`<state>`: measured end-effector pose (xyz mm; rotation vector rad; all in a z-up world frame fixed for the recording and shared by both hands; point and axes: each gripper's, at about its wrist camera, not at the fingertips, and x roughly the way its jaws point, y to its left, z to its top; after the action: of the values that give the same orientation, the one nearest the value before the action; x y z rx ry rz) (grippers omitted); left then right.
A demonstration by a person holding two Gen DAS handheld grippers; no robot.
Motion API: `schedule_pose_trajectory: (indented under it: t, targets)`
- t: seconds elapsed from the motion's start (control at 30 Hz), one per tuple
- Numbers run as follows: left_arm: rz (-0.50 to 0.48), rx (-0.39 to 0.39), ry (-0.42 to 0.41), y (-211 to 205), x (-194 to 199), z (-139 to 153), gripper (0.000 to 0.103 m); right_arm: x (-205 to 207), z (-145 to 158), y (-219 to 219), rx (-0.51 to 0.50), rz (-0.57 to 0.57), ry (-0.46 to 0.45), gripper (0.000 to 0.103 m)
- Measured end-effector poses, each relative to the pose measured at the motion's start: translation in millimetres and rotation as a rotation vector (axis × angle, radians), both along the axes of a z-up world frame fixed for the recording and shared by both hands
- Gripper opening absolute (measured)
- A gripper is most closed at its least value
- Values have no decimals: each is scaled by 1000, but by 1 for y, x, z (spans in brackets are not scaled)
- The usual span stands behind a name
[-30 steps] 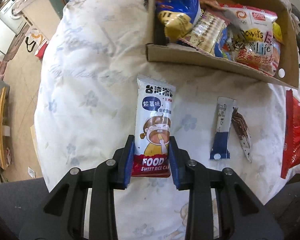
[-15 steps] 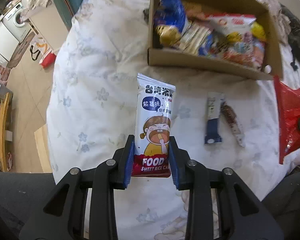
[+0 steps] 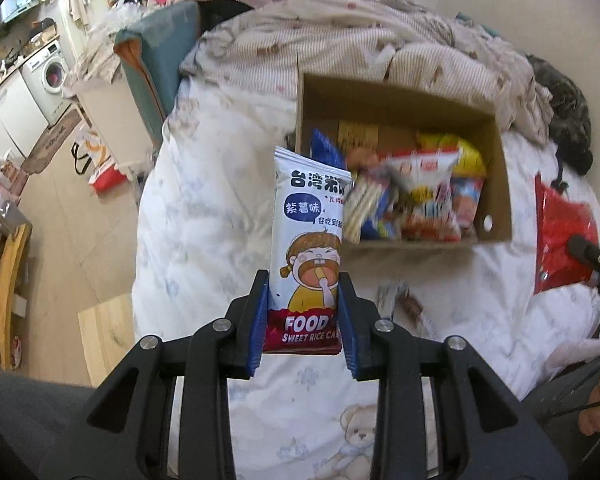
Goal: Organize snacks
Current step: 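Carry the rice cake packet and red bag over the box with both tools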
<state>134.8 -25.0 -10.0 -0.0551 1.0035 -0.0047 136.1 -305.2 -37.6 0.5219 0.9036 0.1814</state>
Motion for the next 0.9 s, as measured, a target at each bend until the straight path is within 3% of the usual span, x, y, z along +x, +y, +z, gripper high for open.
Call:
schedule_pose_trajectory:
  t: [0.3,0.9]
  targets:
    - [-28,-28,-18,-9,37,13,28,25,-1,2,2,13,0,45]
    - [-152,23,-86,-44,126,14,28,119,-3,58,-53,163,-27,45]
